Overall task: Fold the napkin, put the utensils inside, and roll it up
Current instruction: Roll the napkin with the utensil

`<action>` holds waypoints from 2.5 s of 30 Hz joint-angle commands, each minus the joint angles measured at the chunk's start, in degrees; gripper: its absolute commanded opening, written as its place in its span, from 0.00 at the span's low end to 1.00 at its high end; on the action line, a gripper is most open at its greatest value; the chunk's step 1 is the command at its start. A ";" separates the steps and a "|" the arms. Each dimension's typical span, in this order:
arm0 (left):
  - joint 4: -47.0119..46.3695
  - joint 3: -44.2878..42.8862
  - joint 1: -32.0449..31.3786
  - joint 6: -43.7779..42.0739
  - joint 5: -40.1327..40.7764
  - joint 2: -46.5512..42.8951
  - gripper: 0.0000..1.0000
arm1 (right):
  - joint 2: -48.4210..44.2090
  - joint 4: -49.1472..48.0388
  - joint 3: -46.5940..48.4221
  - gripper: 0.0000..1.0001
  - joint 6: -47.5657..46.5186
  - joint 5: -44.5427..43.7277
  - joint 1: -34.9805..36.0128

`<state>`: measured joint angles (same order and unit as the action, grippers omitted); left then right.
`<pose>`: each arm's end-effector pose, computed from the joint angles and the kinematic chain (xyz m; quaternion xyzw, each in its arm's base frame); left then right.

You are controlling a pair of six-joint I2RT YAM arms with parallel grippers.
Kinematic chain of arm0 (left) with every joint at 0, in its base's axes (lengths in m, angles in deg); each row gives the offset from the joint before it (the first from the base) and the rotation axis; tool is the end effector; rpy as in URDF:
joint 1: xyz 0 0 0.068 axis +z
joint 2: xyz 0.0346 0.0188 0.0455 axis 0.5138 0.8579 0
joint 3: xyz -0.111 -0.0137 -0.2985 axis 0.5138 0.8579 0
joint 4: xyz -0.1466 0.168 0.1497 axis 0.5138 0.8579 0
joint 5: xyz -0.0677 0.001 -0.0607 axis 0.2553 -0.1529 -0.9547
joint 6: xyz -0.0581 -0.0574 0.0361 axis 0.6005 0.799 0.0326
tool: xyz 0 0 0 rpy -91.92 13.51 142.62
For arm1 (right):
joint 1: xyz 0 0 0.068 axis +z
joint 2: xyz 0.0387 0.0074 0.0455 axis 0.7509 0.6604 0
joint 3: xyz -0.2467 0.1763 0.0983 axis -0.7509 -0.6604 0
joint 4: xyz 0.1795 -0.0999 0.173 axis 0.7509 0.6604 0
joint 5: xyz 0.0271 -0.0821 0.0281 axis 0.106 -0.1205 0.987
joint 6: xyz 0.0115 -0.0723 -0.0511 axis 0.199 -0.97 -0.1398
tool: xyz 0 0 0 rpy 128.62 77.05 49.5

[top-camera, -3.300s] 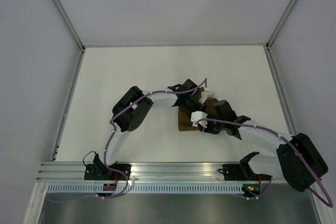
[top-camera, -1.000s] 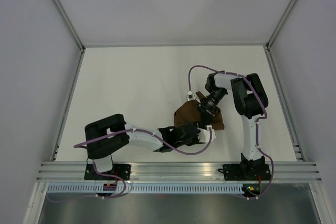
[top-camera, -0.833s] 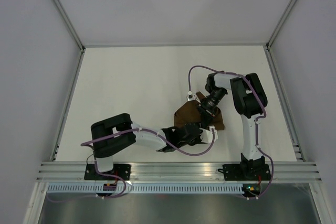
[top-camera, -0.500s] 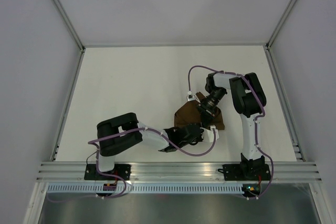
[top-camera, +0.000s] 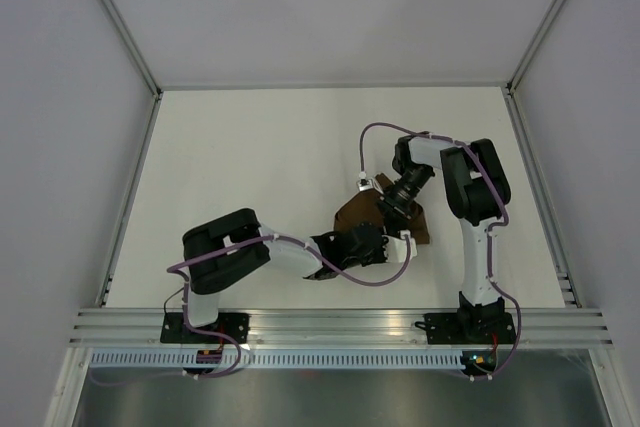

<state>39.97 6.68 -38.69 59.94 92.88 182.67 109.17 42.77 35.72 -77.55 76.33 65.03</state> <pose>0.1639 -0.4046 0.1445 0.6218 0.6124 -0.1130 0.4749 0.3255 0.1562 0.1193 0.4633 -0.7507 -0.4586 0.1073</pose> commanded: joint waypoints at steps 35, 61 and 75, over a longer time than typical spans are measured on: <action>50.87 -32.19 20.82 22.41 -51.07 15.49 0.05 | -58.47 -47.36 -38.29 0.72 5.76 -2.17 -16.72; 56.76 -43.37 24.60 32.78 -59.00 26.32 0.07 | -56.03 -74.53 -55.74 0.63 12.97 -33.29 17.39; 50.17 -41.26 26.88 39.46 -53.04 14.64 0.47 | -49.17 -61.36 -48.36 0.27 11.92 -26.09 16.69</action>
<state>93.50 -34.94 -12.96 95.06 34.58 203.74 57.58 -25.40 -14.85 -65.21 45.19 81.84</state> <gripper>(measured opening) 0.463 0.352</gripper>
